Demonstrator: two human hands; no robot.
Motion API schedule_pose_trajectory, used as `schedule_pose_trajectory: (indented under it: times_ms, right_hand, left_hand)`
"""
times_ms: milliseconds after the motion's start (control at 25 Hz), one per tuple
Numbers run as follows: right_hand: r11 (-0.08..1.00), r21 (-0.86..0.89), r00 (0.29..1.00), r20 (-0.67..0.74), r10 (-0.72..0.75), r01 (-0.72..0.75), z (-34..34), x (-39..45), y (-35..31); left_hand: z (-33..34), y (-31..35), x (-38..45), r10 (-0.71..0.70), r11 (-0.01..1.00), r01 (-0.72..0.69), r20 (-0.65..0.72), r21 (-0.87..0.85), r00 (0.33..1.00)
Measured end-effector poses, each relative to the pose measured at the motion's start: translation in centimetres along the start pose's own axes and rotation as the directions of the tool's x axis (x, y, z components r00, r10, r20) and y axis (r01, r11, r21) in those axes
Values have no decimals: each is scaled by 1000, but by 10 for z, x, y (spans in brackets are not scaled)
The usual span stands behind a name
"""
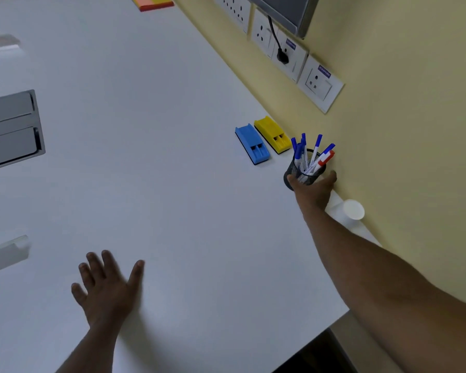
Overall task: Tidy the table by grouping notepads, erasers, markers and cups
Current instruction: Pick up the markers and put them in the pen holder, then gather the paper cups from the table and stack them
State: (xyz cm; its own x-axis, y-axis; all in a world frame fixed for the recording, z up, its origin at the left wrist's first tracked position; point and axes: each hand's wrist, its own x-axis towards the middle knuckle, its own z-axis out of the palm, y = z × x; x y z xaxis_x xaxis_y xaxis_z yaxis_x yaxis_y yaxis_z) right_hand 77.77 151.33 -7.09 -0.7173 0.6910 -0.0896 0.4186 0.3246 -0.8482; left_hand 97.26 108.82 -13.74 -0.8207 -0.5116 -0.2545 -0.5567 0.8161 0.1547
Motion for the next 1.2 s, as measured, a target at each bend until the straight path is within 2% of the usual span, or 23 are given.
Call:
schedule_pose_trajectory:
  times_ms: [40,120,200,240,280,400,520,600,680,760,880,920,960,1040,1080,1120,1200]
  right_hand:
    - [998,-65,998,-55,-25,22,-1,-15,3]
    - [935,-276,958,-118,-263,222,-8,-45,10]
    - [730,-535,850,-38,-525,426,-26,-54,15]
    - [626,-632,813,11,-582,457,-38,-50,15]
    - [567,-705,814,24,-581,426,-50,-42,13]
    - [555,-799,909,-24,-416,233,-82,-23,7]
    - [546,-822,976,57,-209,164,-97,-10,5]
    - [528,-836,986,161,-28,152,-102,2,4]
    - [525,-832,958,267,102,176,-106,12,3]
    - [545,-813,939,321,123,207,-108,16,1]
    - [571,-787,940,332,77,232,-109,12,-10]
    - [609,-759,941,333,59,231,-107,9,-15]
    - [692,-691,943,329,45,208,-105,4,-23]
    - [924,-379,943,324,76,56,-97,-12,-39]
    - [981,-190,923,365,118,-50,-90,-23,-46]
    - [986,-32,884,440,160,-162,-81,-36,-52]
    - [896,186,755,621,211,-403,-60,-62,-54]
  left_hand:
    - [0,0,0,1,1000,-1,-3,-7,1000]
    - [-2,2,-1,5,1000,-5,-10,-14,1000]
    - [-3,3,-2,9,1000,-9,-6,-16,1000]
    - [-4,4,-2,10,1000,-10,-4,-19,1000]
    - [-4,3,-2,12,1000,-12,-5,-21,1000]
    - [-4,3,-3,13,1000,-13,-5,-23,1000]
    - [-4,4,-2,12,1000,-12,-6,-29,1000]
    - [-3,3,-2,11,1000,-11,0,-28,1000]
    - [-2,3,-1,9,999,-9,-5,-33,1000]
    - [-1,3,-1,10,999,-10,-8,-32,1000]
    - [0,2,0,14,999,-14,-5,-29,1000]
    - [1,1,0,14,999,-14,-4,-32,1000]
    - [2,1,1,13,999,-13,-3,-32,1000]
    - [3,0,2,16,1000,-16,7,-16,1000]
    - [3,0,2,15,1000,-15,18,-10,1000]
    - [1,1,3,7,1000,-7,34,-11,999]
    - [-4,6,3,-15,999,18,70,-46,997]
